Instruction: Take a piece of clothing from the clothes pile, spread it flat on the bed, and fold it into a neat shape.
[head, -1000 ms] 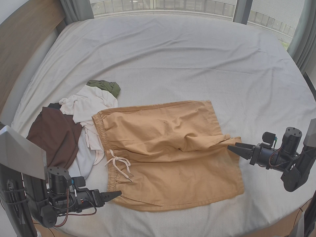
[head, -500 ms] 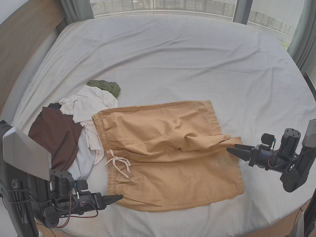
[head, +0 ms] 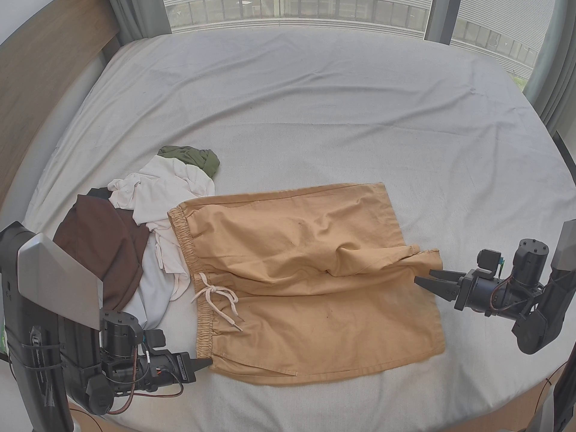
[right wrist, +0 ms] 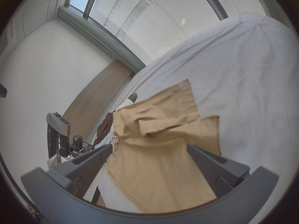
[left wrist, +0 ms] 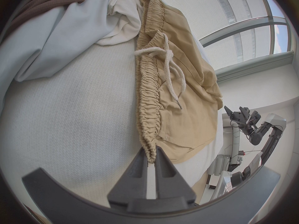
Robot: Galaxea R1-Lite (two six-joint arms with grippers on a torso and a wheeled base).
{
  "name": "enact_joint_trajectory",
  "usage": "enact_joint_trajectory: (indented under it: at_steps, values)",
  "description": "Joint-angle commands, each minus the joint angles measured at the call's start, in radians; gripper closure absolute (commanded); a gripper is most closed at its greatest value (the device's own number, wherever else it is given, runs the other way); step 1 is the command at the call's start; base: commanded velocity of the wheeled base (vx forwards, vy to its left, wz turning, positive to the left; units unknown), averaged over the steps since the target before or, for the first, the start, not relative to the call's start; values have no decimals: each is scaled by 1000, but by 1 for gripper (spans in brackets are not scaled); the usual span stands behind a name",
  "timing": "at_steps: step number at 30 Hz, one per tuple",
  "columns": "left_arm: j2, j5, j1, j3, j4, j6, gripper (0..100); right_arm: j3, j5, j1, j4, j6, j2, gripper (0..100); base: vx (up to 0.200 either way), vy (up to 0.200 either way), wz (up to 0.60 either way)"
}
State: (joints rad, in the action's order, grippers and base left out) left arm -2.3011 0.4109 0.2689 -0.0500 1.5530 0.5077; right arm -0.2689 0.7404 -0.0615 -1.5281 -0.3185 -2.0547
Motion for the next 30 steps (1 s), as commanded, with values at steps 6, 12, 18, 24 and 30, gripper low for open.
enact_joint_trajectory:
  at_steps: [6, 12, 18, 24, 30]
  values:
    - [2, -3, 1, 10, 2, -1, 100, 19, -1, 100, 148, 154, -19, 0, 0, 0, 0]
    - [-1, -3, 3, 10, 2, -1, 100, 22, -1, 164, 263, 257, -18, 0, 0, 0, 0]
    - [-1, -4, 3, 9, 2, -1, 100, 77, 0, 166, 352, 338, -18, 0, 0, 0, 0]
    - [0, -4, 3, 9, 2, -1, 100, 109, 0, 166, 436, 394, -24, 0, 0, 0, 0]
    - [0, -4, 3, 9, 2, -1, 100, 109, 0, 164, 510, 400, -28, 0, 0, 0, 0]
